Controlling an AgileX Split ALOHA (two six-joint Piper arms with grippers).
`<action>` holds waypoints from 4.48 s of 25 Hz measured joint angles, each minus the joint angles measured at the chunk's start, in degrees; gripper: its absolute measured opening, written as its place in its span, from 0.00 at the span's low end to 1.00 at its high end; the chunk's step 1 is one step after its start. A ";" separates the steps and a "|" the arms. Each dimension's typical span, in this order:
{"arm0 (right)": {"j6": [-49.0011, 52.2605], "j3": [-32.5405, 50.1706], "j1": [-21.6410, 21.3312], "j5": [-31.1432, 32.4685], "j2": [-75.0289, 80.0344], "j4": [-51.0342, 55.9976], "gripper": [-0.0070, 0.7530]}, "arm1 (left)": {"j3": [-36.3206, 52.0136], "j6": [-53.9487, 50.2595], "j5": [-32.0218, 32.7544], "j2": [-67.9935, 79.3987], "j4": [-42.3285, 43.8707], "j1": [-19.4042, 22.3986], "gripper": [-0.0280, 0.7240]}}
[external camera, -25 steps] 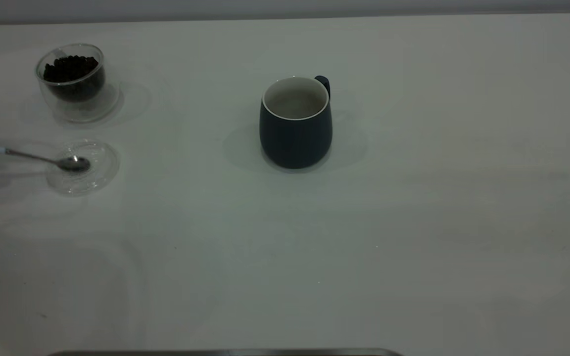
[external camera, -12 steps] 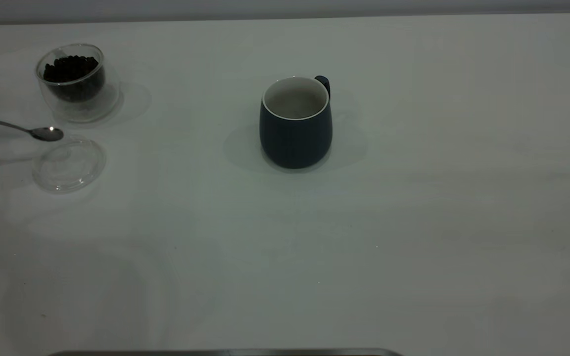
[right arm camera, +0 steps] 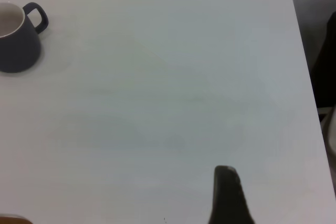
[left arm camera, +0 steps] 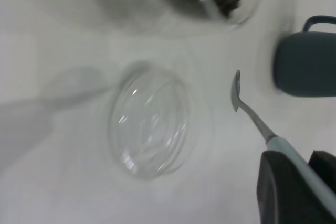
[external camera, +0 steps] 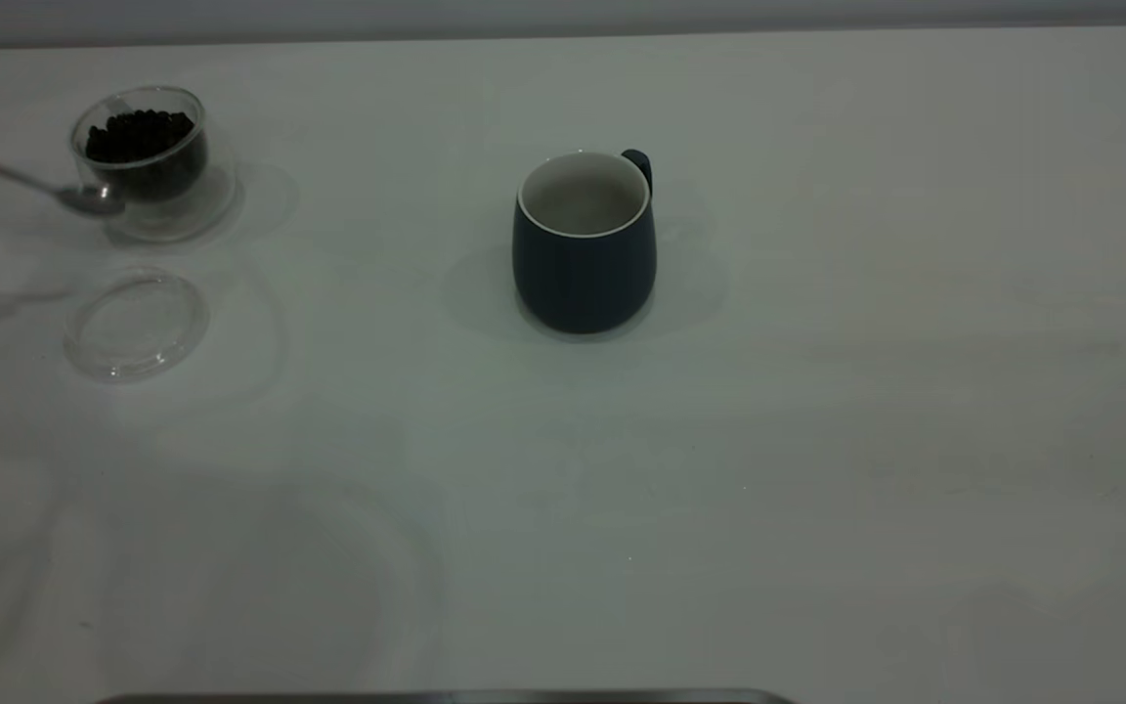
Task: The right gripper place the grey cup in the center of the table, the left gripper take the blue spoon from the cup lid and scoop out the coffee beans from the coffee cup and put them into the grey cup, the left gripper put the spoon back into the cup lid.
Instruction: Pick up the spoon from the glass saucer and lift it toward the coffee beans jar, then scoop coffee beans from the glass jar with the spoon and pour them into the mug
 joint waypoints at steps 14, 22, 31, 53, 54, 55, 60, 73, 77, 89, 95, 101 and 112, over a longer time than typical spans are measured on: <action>0.00 0.00 0.00 0.00 0.00 0.00 0.62 | -2.03 20.42 -0.45 -1.14 -9.27 -0.91 0.20; 0.00 0.00 0.00 0.00 0.00 0.00 0.62 | -2.21 28.28 -7.04 2.01 -11.70 -2.35 0.20; 0.00 0.00 0.00 0.00 0.00 0.00 0.62 | -2.21 33.51 -7.59 3.41 -15.22 -2.30 0.20; 0.00 0.00 0.00 0.00 0.00 0.00 0.62 | -2.21 34.13 -10.56 7.25 -15.74 -3.46 0.20; 0.00 0.00 0.00 0.00 0.00 0.00 0.62 | -2.21 33.06 -10.56 7.34 -15.69 -3.46 0.20; 0.00 0.00 0.00 0.00 0.00 0.00 0.62 | -2.21 31.75 -10.56 7.34 -15.69 -3.46 0.20; 0.00 0.00 0.00 0.00 0.00 0.00 0.62 | -2.21 23.72 -10.56 7.34 -14.53 -3.46 0.20; 0.00 0.00 0.00 0.00 0.00 0.00 0.62 | -2.21 5.80 -10.48 7.34 -13.26 -3.46 0.20; 0.00 0.00 0.00 0.00 0.00 0.00 0.62 | -2.21 3.53 -10.53 7.34 -16.64 -3.46 0.20; 0.00 0.00 0.00 0.00 0.00 0.00 0.62 | -2.21 -3.93 -8.41 7.34 -17.22 -3.39 0.20; 0.00 0.00 0.00 0.00 0.00 0.00 0.62 | -2.21 -5.10 -6.49 7.34 -16.39 -1.84 0.20; 0.00 0.00 0.00 0.00 0.00 0.00 0.62 | -2.21 -5.24 -3.28 7.34 -15.95 0.55 0.20; 0.00 0.00 0.00 0.00 0.00 0.00 0.62 | -2.21 -3.19 -0.83 7.34 -15.82 1.34 0.20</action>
